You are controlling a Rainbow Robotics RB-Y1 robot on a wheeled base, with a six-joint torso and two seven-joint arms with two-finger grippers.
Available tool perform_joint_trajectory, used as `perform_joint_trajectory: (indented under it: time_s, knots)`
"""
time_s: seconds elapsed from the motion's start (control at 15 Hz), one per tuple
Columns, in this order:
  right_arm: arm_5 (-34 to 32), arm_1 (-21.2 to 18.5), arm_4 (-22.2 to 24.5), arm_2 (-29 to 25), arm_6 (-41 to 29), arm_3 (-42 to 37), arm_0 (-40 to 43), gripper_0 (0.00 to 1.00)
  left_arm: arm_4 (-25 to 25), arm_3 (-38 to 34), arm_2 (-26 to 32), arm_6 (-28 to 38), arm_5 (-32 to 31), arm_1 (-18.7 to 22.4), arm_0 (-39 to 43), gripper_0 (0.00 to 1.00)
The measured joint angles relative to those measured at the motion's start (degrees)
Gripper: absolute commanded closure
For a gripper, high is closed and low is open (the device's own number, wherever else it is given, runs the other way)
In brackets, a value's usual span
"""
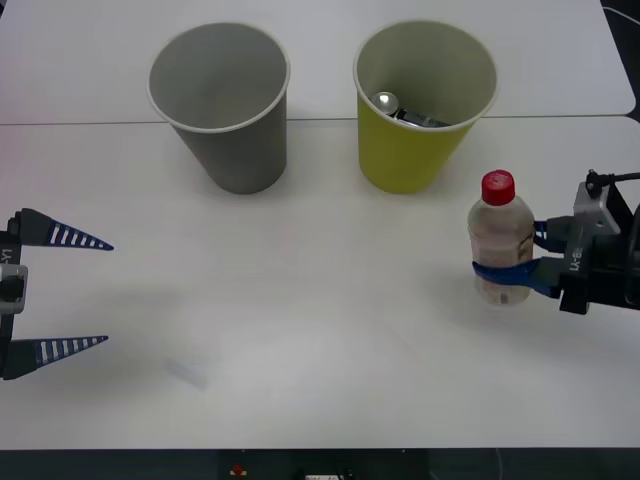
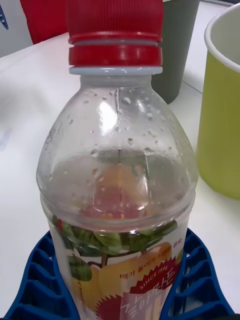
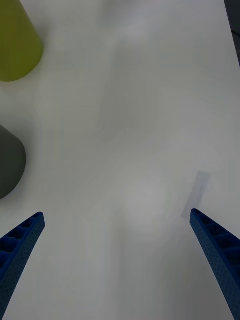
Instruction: Put the can into the green bin and the plastic bottle into the gray bin
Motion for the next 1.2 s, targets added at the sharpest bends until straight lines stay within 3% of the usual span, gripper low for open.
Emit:
perform_joint_trajectory:
  time_s: [0.4, 0.6, 0.87, 1.2]
  knots:
    - [-6.69, -0.69, 7.11, 0.27, -23.94, -11.72, -5.41, 1.0, 0.0, 0.0, 0.0, 0.0, 0.0, 0.0, 0.0, 0.0]
    - [-6.72, -4.06, 8.65, 4.02, -34.25, -14.81, -10.06, 1.0, 0.0, 0.0, 0.0, 0.0, 0.0, 0.0, 0.0, 0.0]
    - [-4.63, -10.06, 16.08, 11.9, -48.71, -21.25, -17.59, 1.0, 0.0, 0.0, 0.0, 0.0, 0.0, 0.0, 0.0, 0.0]
    - [0.03, -14.13, 18.43, 22.05, -51.76, -18.46, -28.57, 1.0, 0.0, 0.0, 0.0, 0.0, 0.0, 0.0, 0.0, 0.0]
